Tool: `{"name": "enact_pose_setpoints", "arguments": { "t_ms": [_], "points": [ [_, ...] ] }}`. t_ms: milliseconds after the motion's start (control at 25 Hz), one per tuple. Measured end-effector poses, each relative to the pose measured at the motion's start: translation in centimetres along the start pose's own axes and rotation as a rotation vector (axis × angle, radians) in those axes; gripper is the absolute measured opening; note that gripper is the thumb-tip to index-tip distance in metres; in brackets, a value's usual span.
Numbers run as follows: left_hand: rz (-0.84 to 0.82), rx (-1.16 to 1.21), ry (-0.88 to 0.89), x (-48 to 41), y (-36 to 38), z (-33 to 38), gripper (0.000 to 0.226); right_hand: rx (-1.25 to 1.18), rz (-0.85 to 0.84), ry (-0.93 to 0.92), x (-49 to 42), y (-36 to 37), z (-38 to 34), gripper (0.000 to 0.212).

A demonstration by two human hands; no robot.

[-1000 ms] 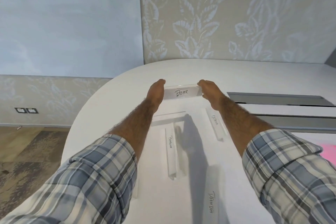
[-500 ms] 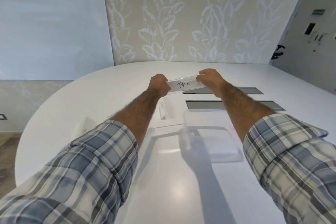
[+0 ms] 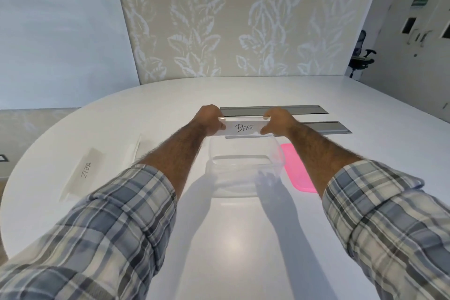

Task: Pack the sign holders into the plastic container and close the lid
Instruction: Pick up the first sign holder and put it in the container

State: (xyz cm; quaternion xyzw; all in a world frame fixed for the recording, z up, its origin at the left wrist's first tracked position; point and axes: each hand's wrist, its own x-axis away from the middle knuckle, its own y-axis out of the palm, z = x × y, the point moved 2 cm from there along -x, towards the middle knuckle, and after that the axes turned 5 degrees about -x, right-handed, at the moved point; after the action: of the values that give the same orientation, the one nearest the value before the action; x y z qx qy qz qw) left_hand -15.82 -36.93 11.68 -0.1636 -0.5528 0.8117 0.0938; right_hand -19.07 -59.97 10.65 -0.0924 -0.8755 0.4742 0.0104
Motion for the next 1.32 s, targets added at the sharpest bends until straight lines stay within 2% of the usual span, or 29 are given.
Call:
{"name": "enact_pose_setpoints", "arguments": {
  "t_ms": [240,480,720,880,1000,1320],
  "points": [
    [0.027,0.112,-0.002,0.4,2.4,0.6,0.03,0.402,-0.073,-0.127,0.3,0.3,0.0,0.065],
    [-0.029,0.122,-0.003,0.4,4.5,0.0,0.026,0.478,-0.19,-0.26,-0.3,2.4,-0.4,0.058],
    [-0.055,-0.064,-0.049,0.4,6.6,-0.1,0.033,0.607,-0.158,-0.322,-1.3,5.0,0.2,0.038],
    [-0.07,-0.051,-0.047,0.2,8.8,-0.2,0.025,0.569,-0.157,-0.353,-1.8,6.7,2.0,0.042],
    [-0.071,-0.064,-0.051,-0.5,9.8,-0.9,0.024,0.506,-0.197,-0.318,-3.0,7.4,3.2,0.033],
    [-0.084,-0.335,0.022,-1.1,11.2,0.6,0.029,0.531,-0.229,-0.3,-4.0,9.0,4.8,0.03]
  ]
}}
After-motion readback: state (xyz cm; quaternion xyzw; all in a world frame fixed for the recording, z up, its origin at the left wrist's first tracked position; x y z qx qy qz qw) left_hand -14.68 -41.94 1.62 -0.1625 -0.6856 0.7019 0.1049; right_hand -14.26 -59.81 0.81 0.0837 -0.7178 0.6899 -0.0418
